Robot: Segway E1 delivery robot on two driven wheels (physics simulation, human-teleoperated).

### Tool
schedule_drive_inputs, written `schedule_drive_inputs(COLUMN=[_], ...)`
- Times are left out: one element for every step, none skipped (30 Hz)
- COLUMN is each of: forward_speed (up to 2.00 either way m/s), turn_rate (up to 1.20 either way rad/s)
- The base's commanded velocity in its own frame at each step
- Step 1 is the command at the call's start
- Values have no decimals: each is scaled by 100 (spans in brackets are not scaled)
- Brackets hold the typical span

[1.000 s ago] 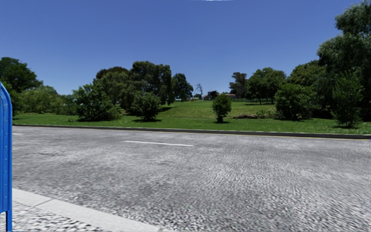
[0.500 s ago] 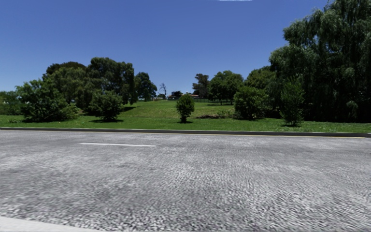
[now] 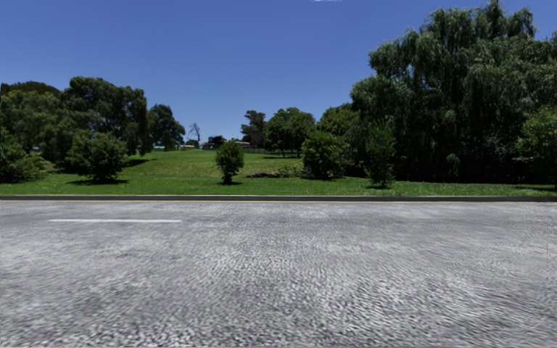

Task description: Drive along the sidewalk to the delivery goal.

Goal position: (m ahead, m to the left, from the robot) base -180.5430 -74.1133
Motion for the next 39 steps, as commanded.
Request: schedule_drive_inputs(forward_speed=[0, 0, 0, 0, 0, 0, 0, 0, 0, 0, 0, 0, 0, 0, 0, 0, 0, 0, 0, 0, 0, 0, 0, 0, 0, 0, 0, 0, 0, 0, 0, 0, 0, 0, 0, 0, 0, 0, 0], turn_rate=[-70, -71, -71, -71, -71, -71, -71, -71, -71, -71, -71, -71, -71, -71, -71, -71, -71, -71, -71, -71, -71, -71, -71, -71, -71, -71, -71, -71, -71, -71, -71, -71, -71, -71, -71, -71, -71, -71, -71])
